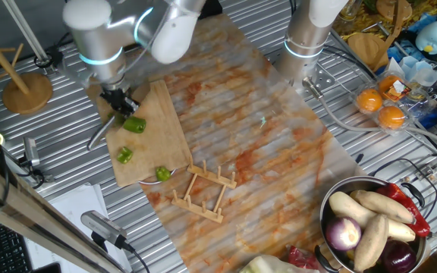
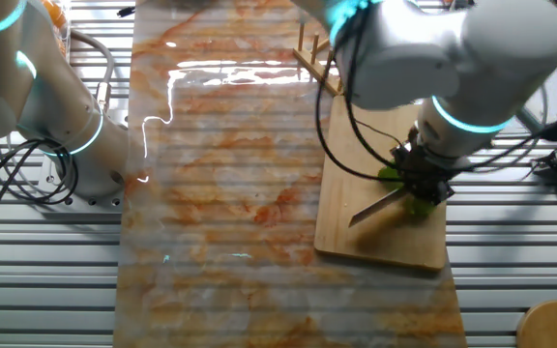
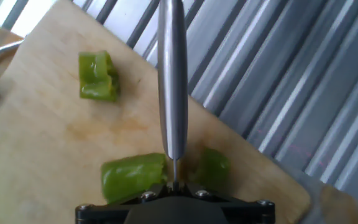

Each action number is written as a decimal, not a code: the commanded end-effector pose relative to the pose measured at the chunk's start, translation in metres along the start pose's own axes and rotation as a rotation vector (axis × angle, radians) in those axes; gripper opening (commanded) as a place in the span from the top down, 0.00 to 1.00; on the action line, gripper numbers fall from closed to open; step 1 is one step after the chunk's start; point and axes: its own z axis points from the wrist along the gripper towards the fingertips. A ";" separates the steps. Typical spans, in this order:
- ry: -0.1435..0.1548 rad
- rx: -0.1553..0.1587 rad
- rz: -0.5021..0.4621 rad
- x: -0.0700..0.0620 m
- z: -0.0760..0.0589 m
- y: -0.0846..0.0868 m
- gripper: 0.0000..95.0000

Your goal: Chop the chili peppers

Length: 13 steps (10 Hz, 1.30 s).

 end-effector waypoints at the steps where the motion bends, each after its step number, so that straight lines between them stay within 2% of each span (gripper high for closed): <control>1: -0.053 0.010 0.008 0.000 -0.006 0.001 1.00; 4: -0.042 0.007 -0.005 -0.003 -0.019 0.008 1.00; 6: -0.038 -0.007 -0.002 -0.012 -0.029 0.010 1.00; 9: -0.026 -0.033 0.006 -0.026 -0.024 0.015 1.00; 10: -0.022 -0.037 0.003 -0.026 -0.023 0.016 1.00; 12: -0.027 -0.079 -0.001 -0.027 -0.024 0.019 1.00; 13: -0.024 -0.077 0.000 -0.027 -0.022 0.022 1.00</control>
